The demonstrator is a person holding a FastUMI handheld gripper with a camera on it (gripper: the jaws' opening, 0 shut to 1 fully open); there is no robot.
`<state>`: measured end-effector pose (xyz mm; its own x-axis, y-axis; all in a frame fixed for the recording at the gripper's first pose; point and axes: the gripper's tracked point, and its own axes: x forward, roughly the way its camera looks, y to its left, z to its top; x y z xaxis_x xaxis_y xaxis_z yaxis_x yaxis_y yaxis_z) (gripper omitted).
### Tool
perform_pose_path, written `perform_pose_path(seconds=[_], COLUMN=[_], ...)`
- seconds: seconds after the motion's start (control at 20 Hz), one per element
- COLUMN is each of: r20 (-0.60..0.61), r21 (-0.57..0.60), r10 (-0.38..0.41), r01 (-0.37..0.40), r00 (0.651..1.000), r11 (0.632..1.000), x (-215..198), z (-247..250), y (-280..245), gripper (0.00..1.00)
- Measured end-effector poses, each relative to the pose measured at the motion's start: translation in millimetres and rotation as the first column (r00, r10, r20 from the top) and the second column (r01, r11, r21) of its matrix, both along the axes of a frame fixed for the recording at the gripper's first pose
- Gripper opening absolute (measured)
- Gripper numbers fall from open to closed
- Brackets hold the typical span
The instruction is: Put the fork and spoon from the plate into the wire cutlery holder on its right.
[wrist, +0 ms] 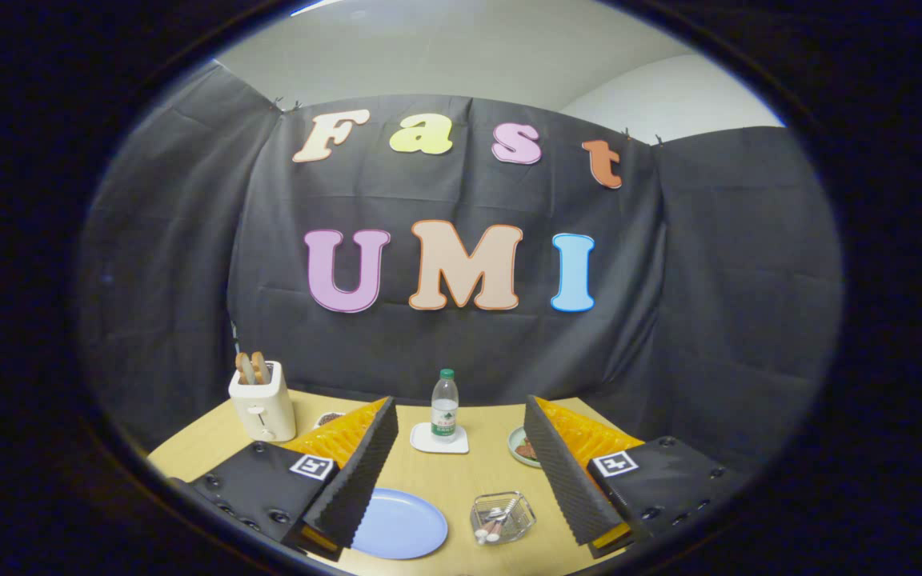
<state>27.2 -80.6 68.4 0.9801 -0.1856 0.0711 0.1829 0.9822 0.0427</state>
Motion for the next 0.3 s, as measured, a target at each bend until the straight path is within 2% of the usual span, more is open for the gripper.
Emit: perform_pose_path(seconds=[0.3], r20=[0.010], r21=[-0.007], r10=[0.033], r01=[-0.033], r00=[0.999], r11=[0.999], x=[-4], z=[6], y=[17], gripper=[1.00])
